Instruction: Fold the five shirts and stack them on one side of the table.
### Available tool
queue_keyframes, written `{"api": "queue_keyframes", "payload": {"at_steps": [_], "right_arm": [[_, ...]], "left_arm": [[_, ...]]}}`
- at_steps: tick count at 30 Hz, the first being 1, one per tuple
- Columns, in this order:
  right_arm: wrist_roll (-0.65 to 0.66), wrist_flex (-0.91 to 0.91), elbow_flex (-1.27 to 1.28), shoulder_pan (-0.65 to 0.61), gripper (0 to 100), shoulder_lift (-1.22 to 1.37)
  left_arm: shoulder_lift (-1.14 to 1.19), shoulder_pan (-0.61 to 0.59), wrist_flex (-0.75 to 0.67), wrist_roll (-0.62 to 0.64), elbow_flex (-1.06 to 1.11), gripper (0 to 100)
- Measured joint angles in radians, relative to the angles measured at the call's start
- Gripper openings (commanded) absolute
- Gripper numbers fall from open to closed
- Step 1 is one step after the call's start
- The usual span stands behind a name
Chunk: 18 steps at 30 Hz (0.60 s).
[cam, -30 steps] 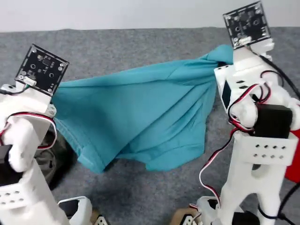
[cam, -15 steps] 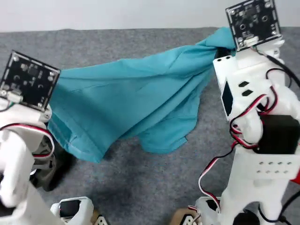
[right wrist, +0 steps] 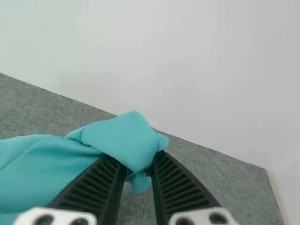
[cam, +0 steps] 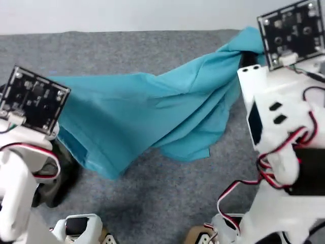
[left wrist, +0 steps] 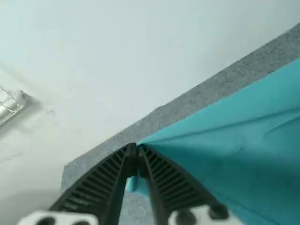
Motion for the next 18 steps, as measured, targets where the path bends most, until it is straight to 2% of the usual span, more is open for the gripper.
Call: {"api": "queue_keyframes", "payload": {"at_steps": [4,10,18], "right_arm": [[0.012,0.015,-0.015,0.0,1.0,0.009],[0.018,-0.061,-0.015,0.0,1.0,0.183],[0.018,-0.327,-0.012,0.0,1.0,0.419]], "left_arm": [[0.023,0.0,0.002,0.0,-0.023,1],[0.241,0.002,-0.003,0.0,-0.026,1],[0.462,0.002,-0.189,0.0,-0.026,1]]}}
